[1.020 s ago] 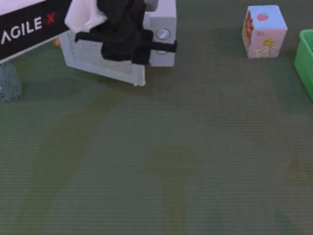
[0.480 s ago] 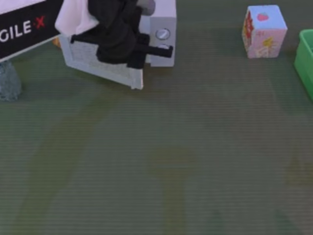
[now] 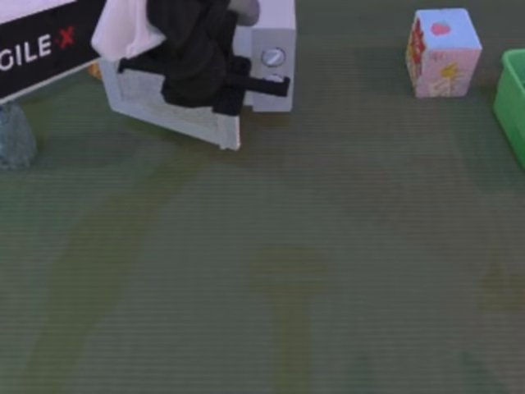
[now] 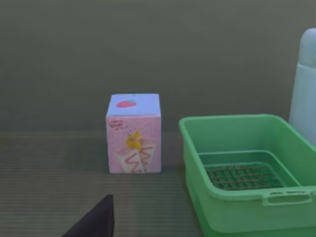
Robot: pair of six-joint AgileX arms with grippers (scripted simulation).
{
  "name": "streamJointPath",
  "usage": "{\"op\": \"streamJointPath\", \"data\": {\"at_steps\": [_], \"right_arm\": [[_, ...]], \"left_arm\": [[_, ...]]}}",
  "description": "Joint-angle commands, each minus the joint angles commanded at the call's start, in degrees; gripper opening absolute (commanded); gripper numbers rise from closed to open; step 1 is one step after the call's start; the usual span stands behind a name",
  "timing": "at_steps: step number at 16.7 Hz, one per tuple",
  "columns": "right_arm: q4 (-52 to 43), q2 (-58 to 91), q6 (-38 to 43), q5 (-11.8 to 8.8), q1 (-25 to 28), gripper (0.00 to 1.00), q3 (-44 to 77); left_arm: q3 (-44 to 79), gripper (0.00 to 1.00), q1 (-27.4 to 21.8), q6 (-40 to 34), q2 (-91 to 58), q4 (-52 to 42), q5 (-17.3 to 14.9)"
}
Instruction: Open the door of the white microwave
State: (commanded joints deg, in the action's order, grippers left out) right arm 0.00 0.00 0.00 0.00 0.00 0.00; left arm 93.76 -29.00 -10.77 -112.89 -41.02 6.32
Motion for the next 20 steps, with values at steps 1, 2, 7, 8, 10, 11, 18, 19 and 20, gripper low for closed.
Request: {"op": "streamJointPath", "data": {"at_steps": [1, 2, 7, 8, 10, 11, 18, 19, 20], "right_arm": [[0.0, 0.0, 0.0, 0.0, 0.0, 1.00, 0.0], [0.0, 0.0, 0.0, 0.0, 0.0, 1.00, 0.0], [0.0, 0.0, 0.0, 0.0, 0.0, 1.00, 0.0], [0.0, 0.0, 0.0, 0.0, 0.0, 1.00, 0.0], [0.0, 0.0, 0.0, 0.0, 0.0, 1.00, 0.0], [0.0, 0.0, 0.0, 0.0, 0.0, 1.00, 0.0], [0.0, 0.0, 0.0, 0.0, 0.0, 1.00, 0.0], [0.0, 0.0, 0.0, 0.0, 0.0, 1.00, 0.0], [0.0, 0.0, 0.0, 0.0, 0.0, 1.00, 0.0]], "left_arm": [[0.0, 0.00, 0.0, 0.0, 0.0, 0.0, 0.0], [0.0, 0.00, 0.0, 0.0, 0.0, 0.0, 0.0], [0.0, 0.00, 0.0, 0.0, 0.0, 0.0, 0.0], [0.0, 0.00, 0.0, 0.0, 0.0, 0.0, 0.0], [0.0, 0.00, 0.0, 0.0, 0.0, 0.0, 0.0], [0.0, 0.00, 0.0, 0.0, 0.0, 0.0, 0.0], [-5.1, 0.00, 1.3, 5.4, 3.5, 1.7, -3.2], [-5.8, 0.00, 1.6, 6.3, 4.1, 2.0, -3.6], [-6.2, 0.00, 1.7, 6.8, 4.5, 2.2, -3.9]]}}
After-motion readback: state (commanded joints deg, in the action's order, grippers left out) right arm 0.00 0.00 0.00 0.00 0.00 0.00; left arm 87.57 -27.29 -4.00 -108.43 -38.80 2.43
